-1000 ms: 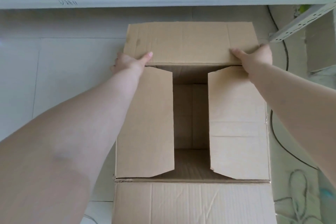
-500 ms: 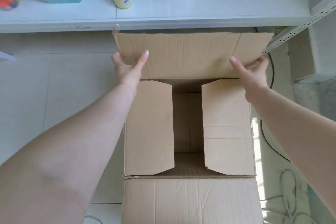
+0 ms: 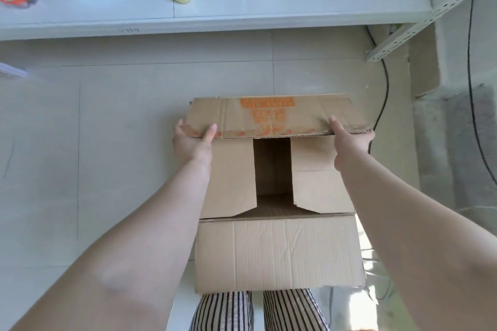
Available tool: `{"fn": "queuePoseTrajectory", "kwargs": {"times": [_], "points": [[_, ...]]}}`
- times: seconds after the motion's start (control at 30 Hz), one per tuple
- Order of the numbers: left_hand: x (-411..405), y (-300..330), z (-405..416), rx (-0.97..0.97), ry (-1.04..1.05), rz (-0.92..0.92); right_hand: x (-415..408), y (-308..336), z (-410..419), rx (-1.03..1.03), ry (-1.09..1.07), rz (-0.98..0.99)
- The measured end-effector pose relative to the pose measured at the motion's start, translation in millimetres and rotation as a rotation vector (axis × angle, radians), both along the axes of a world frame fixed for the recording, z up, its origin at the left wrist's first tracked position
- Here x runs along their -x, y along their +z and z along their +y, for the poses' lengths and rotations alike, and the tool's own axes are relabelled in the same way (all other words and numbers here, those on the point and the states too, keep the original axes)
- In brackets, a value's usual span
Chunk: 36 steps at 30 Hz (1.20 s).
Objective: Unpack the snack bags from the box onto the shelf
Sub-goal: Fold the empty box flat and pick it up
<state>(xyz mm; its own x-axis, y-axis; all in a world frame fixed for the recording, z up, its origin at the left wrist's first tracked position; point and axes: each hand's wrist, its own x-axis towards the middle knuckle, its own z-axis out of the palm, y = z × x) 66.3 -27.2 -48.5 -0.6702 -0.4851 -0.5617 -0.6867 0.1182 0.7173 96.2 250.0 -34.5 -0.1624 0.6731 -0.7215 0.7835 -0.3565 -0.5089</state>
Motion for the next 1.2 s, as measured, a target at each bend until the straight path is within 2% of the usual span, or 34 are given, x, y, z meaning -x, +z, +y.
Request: {"fn": "queuePoseTrajectory", "kwargs": {"times": [0.13,0.3,0.47,0.6,0.87,0.97,1.07,1.2], "points": [[-24,-41,-14,0.193,-0.155,-0.086,-27,-35,-6,-0.102,0.076,-0.153],[-40,-73,-10,0.251,-0.200,-0.241,-43,-64,-16,-0.263,0.213,-0.262],[-50,-86,0,0.353,-0.244,-0.293,-46,-78,-28,-0.401,0.334,-0.379],[-42,-88,7,0.427,-0.259,-0.335,-38,-88,-29,-0.457,0.356,-0.379],[-4,-85,9,0.409,-0.282,-0.310,-8,-89,-27,-0.469,0.375,-0.392],[-6,-78,11,0.461,-0.285,-0.330,-13,-80,-31,-0.458,0.405,-0.381],[-28,-61,13,0.490,-0.291,-0.382,-31,-61,-36,-0.426,0.443,-0.378],[-91,-25,13,0.440,-0.343,-0.564,-81,-29,-50,-0.355,0.513,-0.425]]}}
